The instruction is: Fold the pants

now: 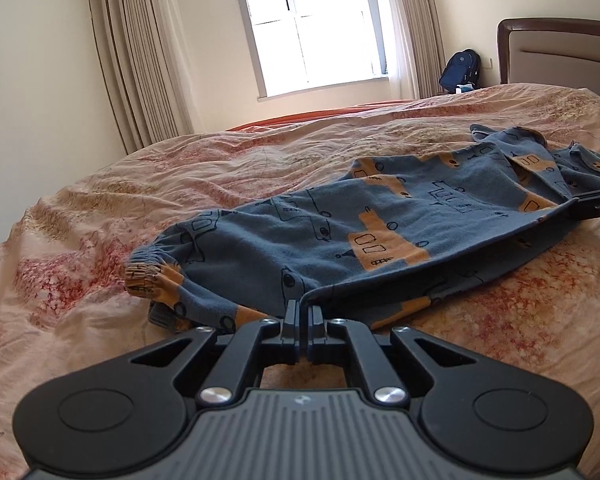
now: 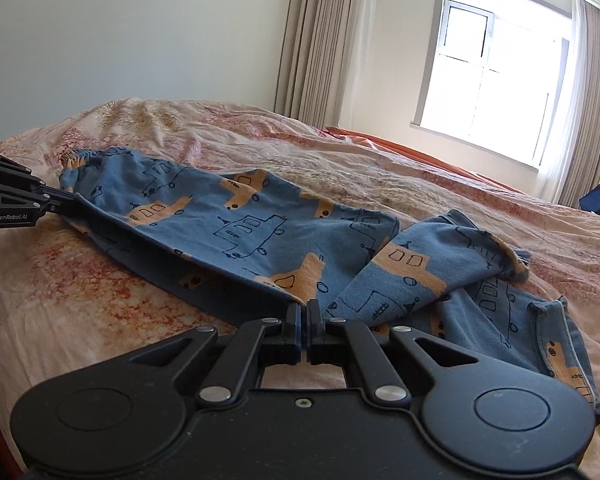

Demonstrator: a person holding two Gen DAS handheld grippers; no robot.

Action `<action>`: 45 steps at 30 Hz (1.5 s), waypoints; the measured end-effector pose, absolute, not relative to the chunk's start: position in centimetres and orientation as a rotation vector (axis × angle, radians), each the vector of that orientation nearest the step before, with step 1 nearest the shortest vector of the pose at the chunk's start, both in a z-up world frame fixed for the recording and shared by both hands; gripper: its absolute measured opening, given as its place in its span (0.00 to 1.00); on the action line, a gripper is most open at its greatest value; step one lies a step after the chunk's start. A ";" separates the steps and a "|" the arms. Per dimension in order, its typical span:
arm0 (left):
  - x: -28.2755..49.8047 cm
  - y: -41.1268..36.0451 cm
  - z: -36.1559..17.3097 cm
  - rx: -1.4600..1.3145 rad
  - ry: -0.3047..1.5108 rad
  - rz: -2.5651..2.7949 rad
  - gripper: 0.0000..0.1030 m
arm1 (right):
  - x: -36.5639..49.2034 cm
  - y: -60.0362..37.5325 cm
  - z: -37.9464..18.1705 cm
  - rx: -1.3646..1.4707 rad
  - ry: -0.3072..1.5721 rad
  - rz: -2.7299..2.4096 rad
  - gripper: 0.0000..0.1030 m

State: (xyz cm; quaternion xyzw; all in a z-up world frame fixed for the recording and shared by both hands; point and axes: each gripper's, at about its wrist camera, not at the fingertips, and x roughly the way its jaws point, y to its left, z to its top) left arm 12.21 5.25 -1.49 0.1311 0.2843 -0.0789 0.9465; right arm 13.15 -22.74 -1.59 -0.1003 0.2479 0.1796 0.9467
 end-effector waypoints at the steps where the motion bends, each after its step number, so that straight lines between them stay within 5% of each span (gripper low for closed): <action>1: 12.2 5.3 -1.5 0.263 0.581 -0.160 0.02 | 13.2 -22.7 -1.7 -0.203 0.510 0.365 0.01; 10: 11.9 5.1 -1.1 0.207 0.596 -0.151 0.09 | 13.0 -23.0 -2.3 -0.167 0.516 0.362 0.12; 12: 11.7 5.1 -0.8 0.180 0.599 -0.157 0.24 | 12.9 -23.2 -2.3 -0.160 0.516 0.361 0.16; 13: 11.6 5.0 -0.6 0.165 0.599 -0.158 0.30 | 12.8 -23.2 -2.3 -0.155 0.518 0.360 0.24; 15: 11.2 4.7 -0.2 0.145 0.590 -0.159 0.62 | 12.5 -23.4 -2.2 -0.149 0.514 0.348 0.41; 18: 10.6 3.5 0.6 0.127 0.554 -0.161 0.91 | 11.9 -24.1 -2.0 -0.123 0.504 0.334 0.66; 22: 10.9 0.6 1.3 0.131 0.498 -0.199 1.00 | 11.1 -25.7 -1.6 -0.082 0.488 0.295 0.99; 36: 15.5 -11.9 -0.8 0.000 0.488 -0.342 1.00 | 11.5 -34.0 -2.3 -0.284 0.480 -0.070 0.99; 41: 16.3 -14.2 -2.2 -0.033 0.537 -0.403 1.00 | 12.9 -35.7 -4.1 -0.442 0.505 -0.107 0.83; 45: 16.4 -14.8 -2.3 -0.060 0.540 -0.447 1.00 | 13.1 -35.7 -4.6 -0.545 0.478 -0.087 0.55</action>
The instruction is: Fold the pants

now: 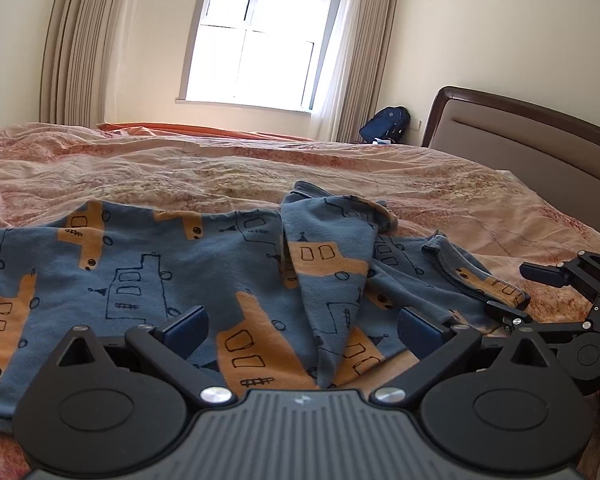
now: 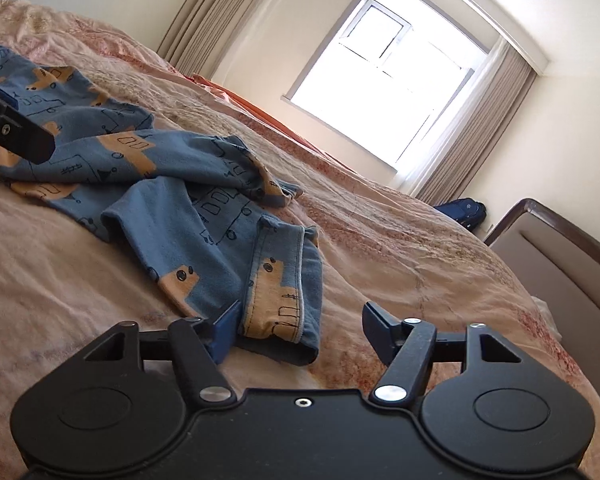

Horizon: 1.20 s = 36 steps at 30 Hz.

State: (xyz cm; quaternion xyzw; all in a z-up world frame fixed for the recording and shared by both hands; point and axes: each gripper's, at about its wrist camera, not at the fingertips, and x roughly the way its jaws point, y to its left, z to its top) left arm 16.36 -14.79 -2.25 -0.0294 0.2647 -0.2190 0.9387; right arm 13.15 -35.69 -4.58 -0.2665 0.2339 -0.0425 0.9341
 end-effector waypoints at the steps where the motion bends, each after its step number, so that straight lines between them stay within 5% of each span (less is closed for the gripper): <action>1: 16.4 -14.9 -2.2 -0.063 0.535 -0.456 1.00 | 13.1 -35.7 -4.6 -0.557 0.472 -0.079 0.45; 6: 17.1 -16.2 -1.6 -0.088 0.524 -0.512 0.97 | 13.3 -36.3 -3.5 -0.525 0.442 -0.049 0.09; 15: 18.1 -15.4 -3.6 -0.219 0.607 -0.469 0.86 | 14.8 -41.6 -1.4 -0.318 0.440 -0.136 0.09; 18: 18.2 -14.9 -3.4 -0.257 0.600 -0.469 0.77 | 15.3 -43.1 -1.7 -0.279 0.459 -0.172 0.19; 21: 18.5 -14.6 -3.7 -0.292 0.608 -0.479 0.60 | 15.4 -43.1 -1.6 -0.280 0.452 -0.181 0.50; 24: 18.6 -14.4 -4.2 -0.308 0.620 -0.476 0.52 | 16.2 -42.4 -0.8 -0.275 0.439 -0.143 0.53; 36: 18.6 -14.1 -5.5 -0.340 0.604 -0.484 0.51 | 30.2 -34.5 3.6 -0.178 0.541 0.269 0.65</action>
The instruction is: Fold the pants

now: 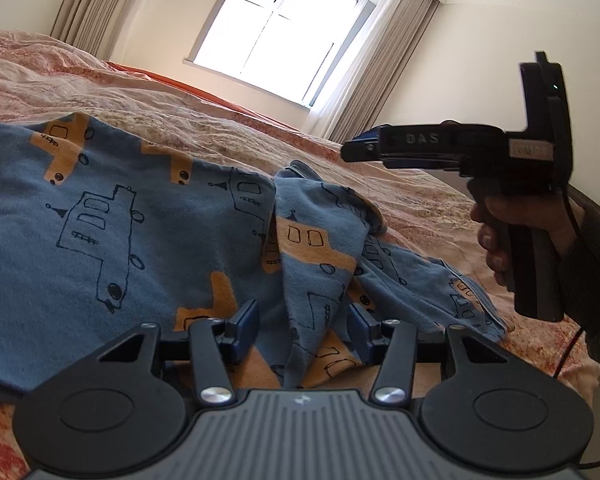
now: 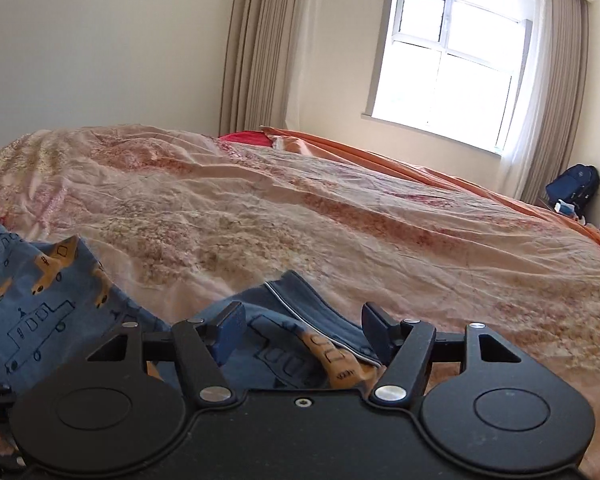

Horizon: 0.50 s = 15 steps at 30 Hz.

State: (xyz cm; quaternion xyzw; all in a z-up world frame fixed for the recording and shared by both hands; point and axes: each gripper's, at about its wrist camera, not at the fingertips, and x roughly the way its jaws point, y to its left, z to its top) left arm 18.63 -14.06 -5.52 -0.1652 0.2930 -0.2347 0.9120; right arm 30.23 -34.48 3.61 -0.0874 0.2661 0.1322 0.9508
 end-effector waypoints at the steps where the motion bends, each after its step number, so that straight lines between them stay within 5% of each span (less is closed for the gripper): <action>1: 18.6 -14.0 -5.6 -0.345 0.601 -0.482 0.50 | 31.7 -33.3 3.7 -0.178 0.561 0.284 0.63; 11: 18.9 -13.0 -6.2 -0.400 0.601 -0.483 0.36 | 40.8 -27.3 -0.2 -0.142 0.831 0.200 0.48; 13: 19.0 -12.9 -6.3 -0.408 0.605 -0.481 0.29 | 40.8 -27.3 -0.6 -0.149 0.837 0.172 0.15; 15: 18.9 -12.7 -6.2 -0.416 0.612 -0.484 0.18 | 40.5 -27.9 -0.5 -0.129 0.832 0.172 0.04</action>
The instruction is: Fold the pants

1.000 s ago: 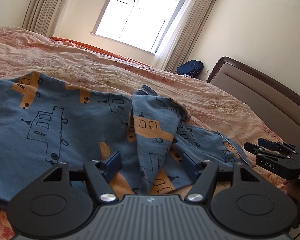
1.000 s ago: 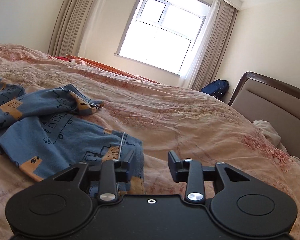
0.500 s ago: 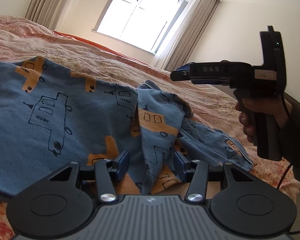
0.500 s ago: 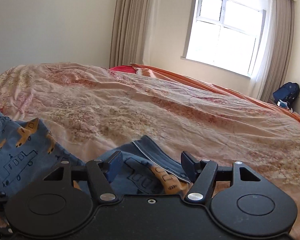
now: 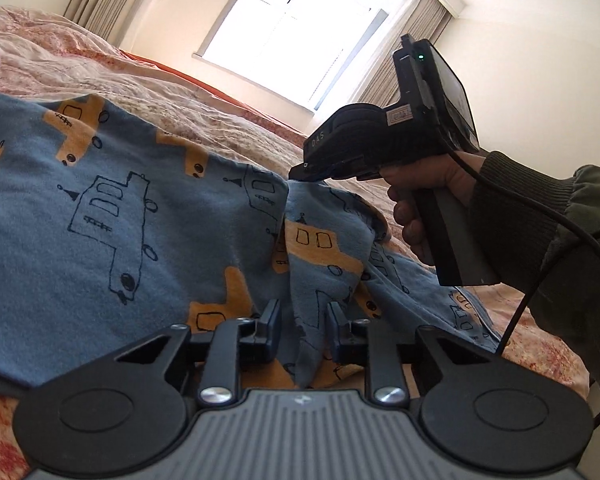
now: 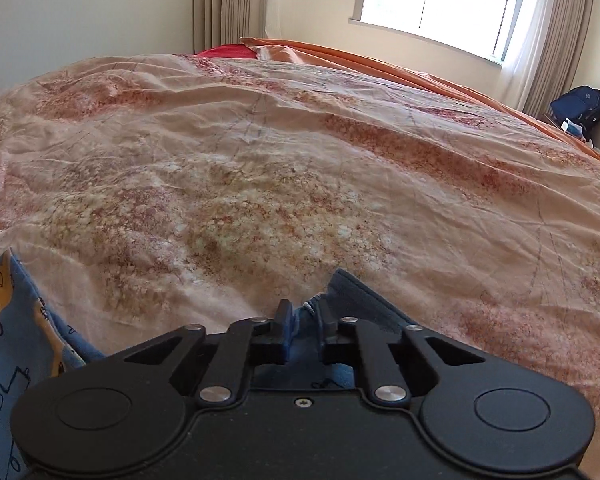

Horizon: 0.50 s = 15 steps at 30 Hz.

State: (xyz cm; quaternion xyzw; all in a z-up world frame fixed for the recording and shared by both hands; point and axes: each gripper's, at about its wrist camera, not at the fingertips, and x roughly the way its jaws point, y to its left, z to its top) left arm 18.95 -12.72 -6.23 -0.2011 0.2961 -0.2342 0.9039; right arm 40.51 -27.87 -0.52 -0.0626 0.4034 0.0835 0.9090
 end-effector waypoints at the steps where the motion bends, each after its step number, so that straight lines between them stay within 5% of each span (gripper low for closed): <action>1: 19.0 -12.7 -6.1 -0.420 0.616 -0.489 0.14 | 40.2 -28.4 -0.3 -0.106 0.822 0.176 0.00; 5: 18.7 -12.8 -5.0 -0.398 0.598 -0.504 0.05 | 38.2 -30.5 1.6 -0.057 0.750 0.170 0.00; 15: 16.4 -15.8 -1.6 -0.114 0.499 -0.503 0.03 | 27.2 -41.3 8.0 0.098 0.523 0.064 0.00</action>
